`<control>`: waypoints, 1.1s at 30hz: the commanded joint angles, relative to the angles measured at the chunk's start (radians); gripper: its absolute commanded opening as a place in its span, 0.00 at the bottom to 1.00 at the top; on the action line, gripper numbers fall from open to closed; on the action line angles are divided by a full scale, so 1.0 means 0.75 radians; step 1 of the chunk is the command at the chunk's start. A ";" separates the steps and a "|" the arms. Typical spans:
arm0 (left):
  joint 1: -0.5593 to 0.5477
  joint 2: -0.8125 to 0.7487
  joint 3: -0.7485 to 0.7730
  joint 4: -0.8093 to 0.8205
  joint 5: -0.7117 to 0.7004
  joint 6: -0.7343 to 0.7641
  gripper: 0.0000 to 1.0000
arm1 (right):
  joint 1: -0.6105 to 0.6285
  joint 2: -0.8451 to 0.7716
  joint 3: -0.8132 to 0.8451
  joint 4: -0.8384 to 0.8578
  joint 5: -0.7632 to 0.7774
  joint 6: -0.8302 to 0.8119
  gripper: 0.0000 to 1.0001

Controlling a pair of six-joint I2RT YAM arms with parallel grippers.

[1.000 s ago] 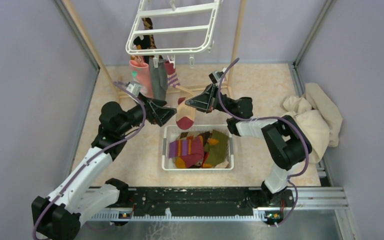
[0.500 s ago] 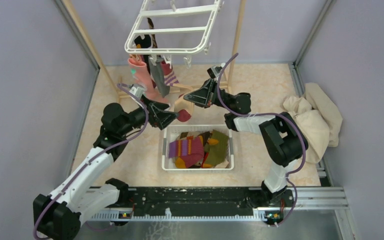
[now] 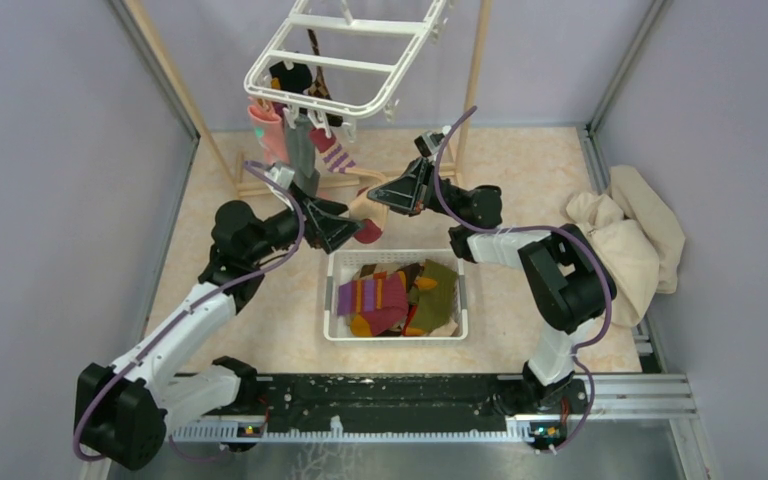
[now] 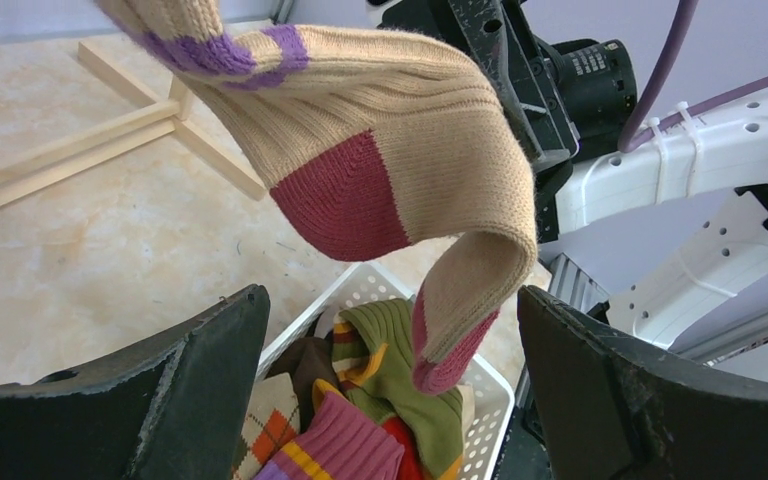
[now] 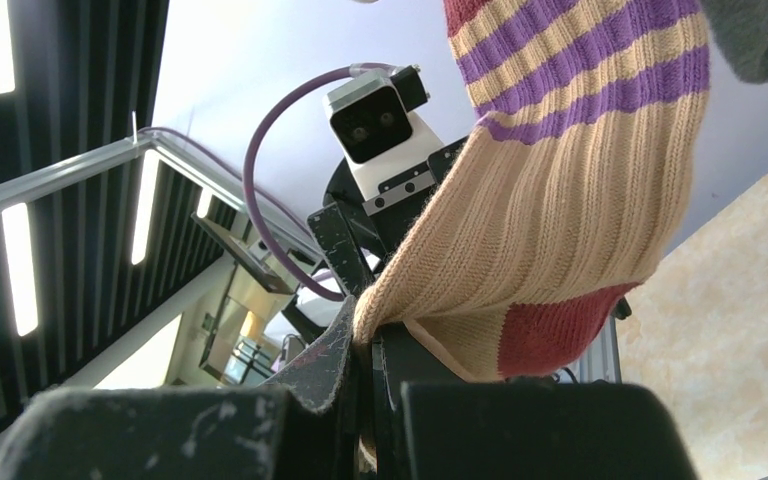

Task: Remove the socks clipped to the hanger
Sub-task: Adjust the hanger on the clothesline.

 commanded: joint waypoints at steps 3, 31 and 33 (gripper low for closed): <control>-0.009 0.009 0.016 0.137 0.002 -0.030 0.98 | -0.008 0.023 0.050 0.221 0.005 -0.009 0.00; -0.081 -0.049 0.226 -0.338 -0.318 0.203 0.06 | -0.014 -0.042 0.030 -0.113 -0.057 -0.253 0.45; -0.083 -0.068 0.242 -0.387 -0.350 0.223 0.06 | -0.016 -0.100 0.029 -0.345 -0.058 -0.398 0.48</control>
